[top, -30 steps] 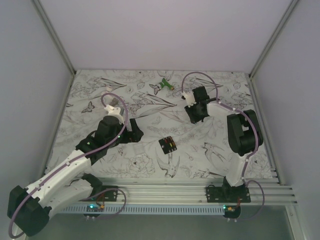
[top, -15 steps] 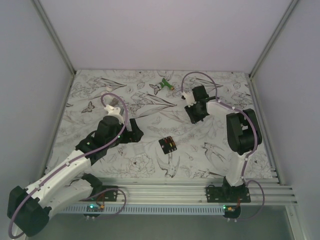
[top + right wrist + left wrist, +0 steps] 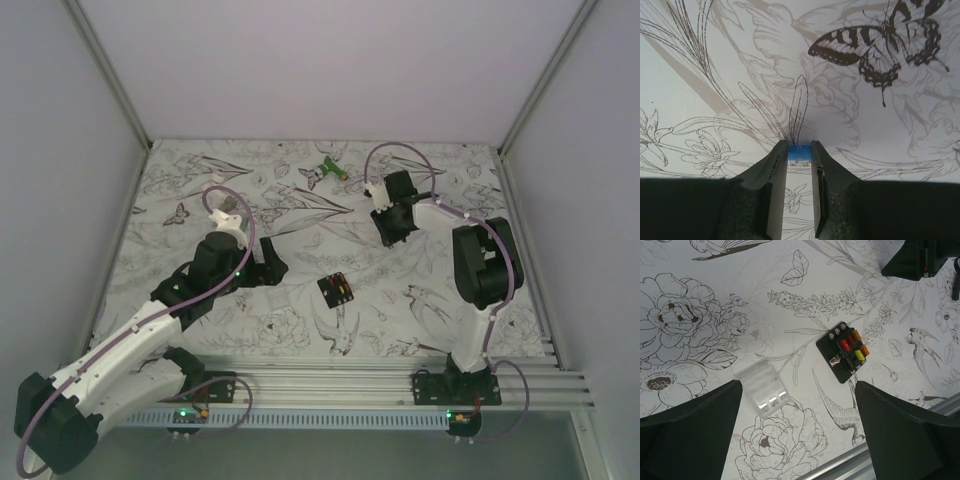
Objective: Snap on the fuse box
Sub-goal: Pick up the fuse from the center of the board, then install the fuse at the fuse box base.
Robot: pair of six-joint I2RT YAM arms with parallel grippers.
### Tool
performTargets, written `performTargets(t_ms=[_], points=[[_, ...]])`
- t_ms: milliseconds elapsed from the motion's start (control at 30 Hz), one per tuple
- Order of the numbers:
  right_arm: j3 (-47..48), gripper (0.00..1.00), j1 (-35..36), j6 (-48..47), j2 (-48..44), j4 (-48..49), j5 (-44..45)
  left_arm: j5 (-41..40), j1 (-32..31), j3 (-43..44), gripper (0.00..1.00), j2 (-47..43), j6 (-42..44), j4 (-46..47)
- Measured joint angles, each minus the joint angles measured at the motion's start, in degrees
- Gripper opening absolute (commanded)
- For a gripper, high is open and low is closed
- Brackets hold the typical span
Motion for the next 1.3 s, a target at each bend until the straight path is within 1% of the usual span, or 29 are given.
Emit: performTargets(t_ms=[200,367,533,767,900,967,1033,1200,1300], points=[[-3.65,0.23,0.28,4.87,-3.04,0.15,-0.46,1.7,-0.02,0.02,1.0,0.83,-0.37,0.04],[-8.15,0.23,1.88,12.15,-8.98,0.74,0.63,3.3,-0.07,0.07,1.0,2.29,-1.44,0.42],[-11.91,0.24,5.84,21.44,-17.31,2.97,4.17,4.61,-0.98,0.72,0.98,4.74,-3.13,2.54],[-16.68,0.24,14.23,35.74,-29.49,8.79,7.28,5.66,-4.61,3.34,0.93,9.94,-5.16,8.2],[-17.57,0.23,18.38,41.83,-33.86,11.78,9.03,5.79,-6.84,5.86,0.84,13.18,-5.57,11.5],[-17.97,0.22,20.04,44.26,-35.28,13.29,9.35,5.77,-7.65,6.73,0.78,14.47,-5.62,13.29],[-18.71,0.22,21.51,46.62,-36.44,14.97,9.66,5.77,-8.39,7.56,0.7,15.67,-5.75,14.6],[-20.94,0.23,23.54,50.95,-38.99,17.42,10.03,5.81,-9.57,9.55,0.54,18.69,-5.86,16.83],[-21.14,0.23,24.0,52.5,-39.91,18.47,10.12,5.84,-9.9,10.12,0.48,19.3,-5.73,17.29]])
